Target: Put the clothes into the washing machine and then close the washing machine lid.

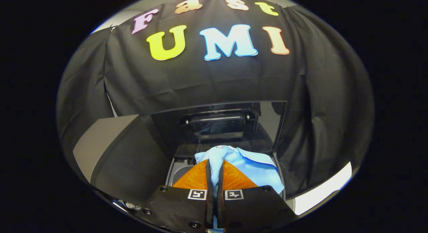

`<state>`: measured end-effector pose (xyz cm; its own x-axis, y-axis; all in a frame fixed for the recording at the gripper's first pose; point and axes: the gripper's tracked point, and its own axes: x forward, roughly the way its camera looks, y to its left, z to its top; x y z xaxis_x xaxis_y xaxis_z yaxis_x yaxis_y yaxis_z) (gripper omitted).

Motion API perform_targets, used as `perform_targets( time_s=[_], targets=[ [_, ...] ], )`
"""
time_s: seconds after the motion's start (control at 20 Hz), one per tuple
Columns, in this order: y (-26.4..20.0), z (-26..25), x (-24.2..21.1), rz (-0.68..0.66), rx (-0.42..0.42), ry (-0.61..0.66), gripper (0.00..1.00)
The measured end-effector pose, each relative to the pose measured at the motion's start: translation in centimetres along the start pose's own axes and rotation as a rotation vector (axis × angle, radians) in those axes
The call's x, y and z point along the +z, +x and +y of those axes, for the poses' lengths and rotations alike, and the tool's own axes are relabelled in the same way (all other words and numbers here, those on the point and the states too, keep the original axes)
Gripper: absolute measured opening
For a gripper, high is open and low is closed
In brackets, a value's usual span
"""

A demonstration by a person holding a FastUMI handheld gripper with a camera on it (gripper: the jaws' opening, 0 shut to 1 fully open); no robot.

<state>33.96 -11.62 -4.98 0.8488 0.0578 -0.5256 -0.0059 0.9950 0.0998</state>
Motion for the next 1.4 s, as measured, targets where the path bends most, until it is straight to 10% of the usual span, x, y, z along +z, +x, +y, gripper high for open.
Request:
perform_targets(
  time_s=[0.5, 0.75, 1.4],
  targets=[
    [3.3, -1.0, -6.9, 0.166, -0.044, -0.017, 0.11],
    [3.1, -1.0, -7.4, 0.154, -0.057, -0.041, 0.99],
    [1.2, 1.2, -3.6, -0.028, -0.013, -0.093, 0.97]
  ],
)
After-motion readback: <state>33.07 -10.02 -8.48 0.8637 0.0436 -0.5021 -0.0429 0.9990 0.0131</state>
